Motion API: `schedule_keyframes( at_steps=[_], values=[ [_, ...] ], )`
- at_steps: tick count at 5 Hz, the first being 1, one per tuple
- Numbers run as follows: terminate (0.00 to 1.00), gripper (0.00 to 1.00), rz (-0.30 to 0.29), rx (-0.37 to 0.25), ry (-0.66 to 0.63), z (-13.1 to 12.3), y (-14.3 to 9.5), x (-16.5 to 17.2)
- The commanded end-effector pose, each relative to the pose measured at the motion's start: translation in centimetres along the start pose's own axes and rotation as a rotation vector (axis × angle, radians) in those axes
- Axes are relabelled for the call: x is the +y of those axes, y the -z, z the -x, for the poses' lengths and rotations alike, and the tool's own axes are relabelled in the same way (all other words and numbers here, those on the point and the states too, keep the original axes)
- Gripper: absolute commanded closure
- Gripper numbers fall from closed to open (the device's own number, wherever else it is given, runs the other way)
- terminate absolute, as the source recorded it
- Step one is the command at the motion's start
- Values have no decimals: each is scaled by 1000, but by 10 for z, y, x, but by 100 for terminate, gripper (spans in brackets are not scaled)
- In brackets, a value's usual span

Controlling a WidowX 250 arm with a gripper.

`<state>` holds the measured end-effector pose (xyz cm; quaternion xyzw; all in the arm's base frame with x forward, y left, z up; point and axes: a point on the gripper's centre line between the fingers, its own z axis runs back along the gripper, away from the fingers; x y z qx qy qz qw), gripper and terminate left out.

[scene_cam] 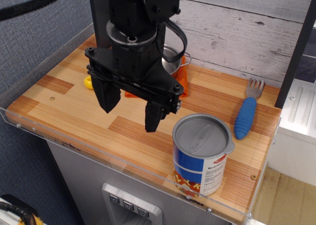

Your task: Bring the knife to the front left edge of the table

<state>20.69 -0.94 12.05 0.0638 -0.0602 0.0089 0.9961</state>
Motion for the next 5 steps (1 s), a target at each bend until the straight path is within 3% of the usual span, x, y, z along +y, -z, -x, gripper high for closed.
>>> schedule_keyframes(
  at_steps=[1,3,4,5],
  values=[
    [0,0,0,0,0,0,0,0],
    [0,0,11,19,-71,-10,2,34],
    [0,0,-27,16,-21,-22,10,58],
    [0,0,-9,-7,69,-38,28,86]
  ],
)
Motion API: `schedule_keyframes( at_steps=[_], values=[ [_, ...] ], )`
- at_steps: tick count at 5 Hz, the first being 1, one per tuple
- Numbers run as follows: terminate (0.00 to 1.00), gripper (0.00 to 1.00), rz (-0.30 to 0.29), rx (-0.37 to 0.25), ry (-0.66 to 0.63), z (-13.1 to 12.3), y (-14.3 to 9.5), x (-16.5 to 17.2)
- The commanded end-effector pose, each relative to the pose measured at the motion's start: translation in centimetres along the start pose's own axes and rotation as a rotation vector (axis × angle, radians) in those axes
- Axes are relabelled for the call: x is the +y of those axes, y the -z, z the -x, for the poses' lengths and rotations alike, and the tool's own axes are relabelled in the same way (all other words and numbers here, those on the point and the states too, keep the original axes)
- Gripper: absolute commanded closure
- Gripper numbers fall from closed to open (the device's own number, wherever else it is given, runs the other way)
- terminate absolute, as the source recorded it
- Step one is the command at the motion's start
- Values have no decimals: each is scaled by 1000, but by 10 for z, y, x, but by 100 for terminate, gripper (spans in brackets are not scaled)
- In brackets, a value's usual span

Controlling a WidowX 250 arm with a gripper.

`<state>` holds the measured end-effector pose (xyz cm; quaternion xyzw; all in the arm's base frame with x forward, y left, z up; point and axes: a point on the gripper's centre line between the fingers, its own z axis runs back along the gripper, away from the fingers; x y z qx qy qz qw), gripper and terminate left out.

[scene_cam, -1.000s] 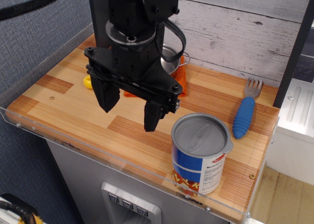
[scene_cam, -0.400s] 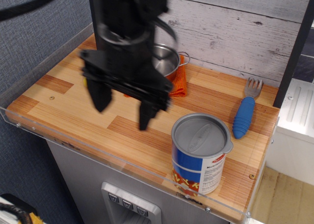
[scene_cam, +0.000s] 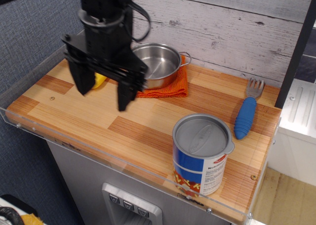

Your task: Bring the knife to the front left edge of the table

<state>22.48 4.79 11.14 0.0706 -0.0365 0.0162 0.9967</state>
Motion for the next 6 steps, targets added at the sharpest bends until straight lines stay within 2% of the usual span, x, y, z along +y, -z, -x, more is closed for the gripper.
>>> schedule_keyframes(
  at_steps=[1,2,3,4,6],
  values=[
    [0,0,15,-97,176,-37,26,51],
    [0,0,39,-153,230,-51,40,65],
    [0,0,39,-179,258,-66,53,73],
    [0,0,21,-172,268,-77,67,81],
    [0,0,42,-149,262,-94,92,97]
  ],
)
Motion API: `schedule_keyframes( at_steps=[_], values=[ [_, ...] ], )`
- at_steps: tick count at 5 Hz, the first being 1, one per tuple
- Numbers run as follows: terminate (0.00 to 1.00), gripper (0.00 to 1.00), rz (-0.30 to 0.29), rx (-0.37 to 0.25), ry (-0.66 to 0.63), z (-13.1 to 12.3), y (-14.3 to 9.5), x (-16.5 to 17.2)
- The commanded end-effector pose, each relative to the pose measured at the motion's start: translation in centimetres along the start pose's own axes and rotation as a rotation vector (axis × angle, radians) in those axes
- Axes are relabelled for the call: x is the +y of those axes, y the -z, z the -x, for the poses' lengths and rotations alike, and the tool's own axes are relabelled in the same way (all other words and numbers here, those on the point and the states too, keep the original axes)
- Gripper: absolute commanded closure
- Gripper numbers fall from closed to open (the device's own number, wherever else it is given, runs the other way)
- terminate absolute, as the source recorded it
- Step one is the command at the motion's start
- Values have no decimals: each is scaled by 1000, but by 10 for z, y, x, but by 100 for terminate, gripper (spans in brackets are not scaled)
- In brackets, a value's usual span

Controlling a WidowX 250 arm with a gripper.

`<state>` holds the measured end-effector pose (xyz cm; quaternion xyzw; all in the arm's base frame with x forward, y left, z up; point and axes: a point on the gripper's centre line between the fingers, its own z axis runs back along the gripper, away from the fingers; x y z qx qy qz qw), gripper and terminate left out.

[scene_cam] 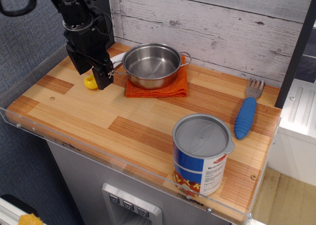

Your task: Bring the knife to the front left edge of the table

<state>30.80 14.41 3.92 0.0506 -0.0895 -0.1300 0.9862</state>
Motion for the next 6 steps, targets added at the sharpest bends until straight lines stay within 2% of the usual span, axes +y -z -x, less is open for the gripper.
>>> schedule_keyframes(
  at_steps=[1,4,5,6],
  values=[
    [0,0,-23,-13,-7,-9,9,22],
    [0,0,-5,-56,-47,-11,22,33],
    [0,100,-7,-45,-75,-8,23,35],
    [0,100,2,-43,-83,-5,21,34]
  ],
)
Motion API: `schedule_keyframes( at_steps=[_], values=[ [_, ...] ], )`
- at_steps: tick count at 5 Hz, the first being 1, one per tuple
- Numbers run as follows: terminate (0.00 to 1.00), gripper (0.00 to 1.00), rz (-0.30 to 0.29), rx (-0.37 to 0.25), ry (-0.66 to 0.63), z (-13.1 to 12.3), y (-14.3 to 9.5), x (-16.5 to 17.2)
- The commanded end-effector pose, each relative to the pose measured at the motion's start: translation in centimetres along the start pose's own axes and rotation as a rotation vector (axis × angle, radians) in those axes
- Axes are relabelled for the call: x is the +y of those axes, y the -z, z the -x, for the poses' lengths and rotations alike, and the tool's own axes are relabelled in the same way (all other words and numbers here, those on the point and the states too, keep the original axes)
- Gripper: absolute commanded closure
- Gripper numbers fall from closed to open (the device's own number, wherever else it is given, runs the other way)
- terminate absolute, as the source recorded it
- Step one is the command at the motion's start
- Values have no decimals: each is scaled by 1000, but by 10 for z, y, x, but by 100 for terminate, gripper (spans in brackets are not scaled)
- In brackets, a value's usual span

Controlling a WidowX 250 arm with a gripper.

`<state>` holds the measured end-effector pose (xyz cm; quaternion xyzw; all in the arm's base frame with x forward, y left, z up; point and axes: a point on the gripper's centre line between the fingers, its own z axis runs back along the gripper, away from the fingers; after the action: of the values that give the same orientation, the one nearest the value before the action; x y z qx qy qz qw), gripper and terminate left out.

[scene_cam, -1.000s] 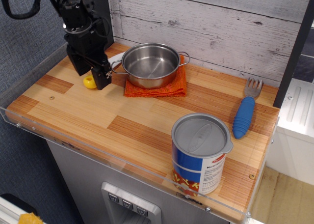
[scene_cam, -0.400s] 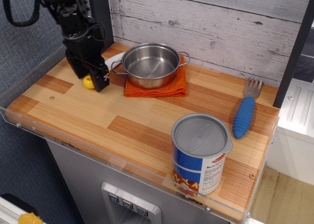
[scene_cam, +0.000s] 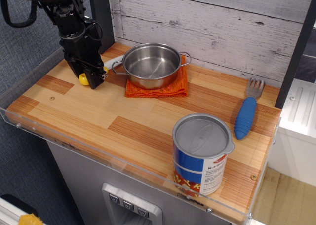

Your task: Bring the knife to the front left edge of the table

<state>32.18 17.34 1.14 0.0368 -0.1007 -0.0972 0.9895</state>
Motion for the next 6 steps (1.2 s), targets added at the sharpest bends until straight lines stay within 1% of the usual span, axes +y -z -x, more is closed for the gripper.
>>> schedule_keyframes(
  at_steps=[1,2,3,4,5,6],
  values=[
    [0,100,-22,-4,-36,-3,-15,3],
    [0,100,-33,14,-68,5,-32,-6],
    [0,100,-61,47,-98,12,-50,-24],
    [0,100,-109,87,-191,20,-59,-37],
    [0,100,-107,133,-441,33,-72,-46],
    [0,100,-190,176,-678,45,-83,-58]
  ],
)
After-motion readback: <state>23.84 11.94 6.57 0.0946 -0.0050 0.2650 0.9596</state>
